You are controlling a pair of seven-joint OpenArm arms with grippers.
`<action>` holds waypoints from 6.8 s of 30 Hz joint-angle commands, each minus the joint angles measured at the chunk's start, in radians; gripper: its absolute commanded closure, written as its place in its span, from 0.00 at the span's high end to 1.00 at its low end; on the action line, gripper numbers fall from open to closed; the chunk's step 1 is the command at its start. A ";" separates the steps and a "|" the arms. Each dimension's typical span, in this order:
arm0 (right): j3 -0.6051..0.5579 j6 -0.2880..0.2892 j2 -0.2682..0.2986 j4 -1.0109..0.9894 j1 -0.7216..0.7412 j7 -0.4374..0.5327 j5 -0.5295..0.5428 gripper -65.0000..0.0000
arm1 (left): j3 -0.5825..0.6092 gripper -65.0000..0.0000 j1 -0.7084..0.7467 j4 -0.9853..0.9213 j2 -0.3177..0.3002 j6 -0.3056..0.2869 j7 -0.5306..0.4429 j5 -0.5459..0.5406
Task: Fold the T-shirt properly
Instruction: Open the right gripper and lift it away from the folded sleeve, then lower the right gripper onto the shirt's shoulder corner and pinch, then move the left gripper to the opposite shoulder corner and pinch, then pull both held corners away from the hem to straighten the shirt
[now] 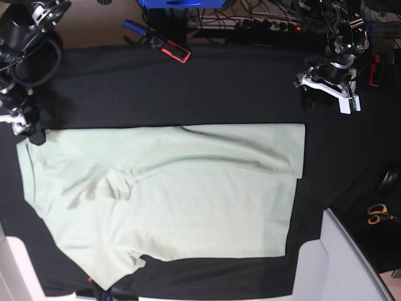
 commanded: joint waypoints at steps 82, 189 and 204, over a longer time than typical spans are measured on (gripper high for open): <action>-0.122 -0.013 0.106 -0.284 0.169 0.140 -0.010 0.00 | 0.002 0.74 -0.082 0.003 0.008 -0.001 -0.018 -0.017; 0.001 -0.008 0.063 -0.026 -0.090 -0.063 -0.010 0.00 | -0.112 0.00 -0.009 -0.095 0.126 0.001 -0.021 -0.017; -0.002 -0.007 0.026 -0.023 -0.150 -0.064 -0.010 0.00 | -0.115 0.00 0.040 -0.023 0.128 0.001 -0.021 -0.011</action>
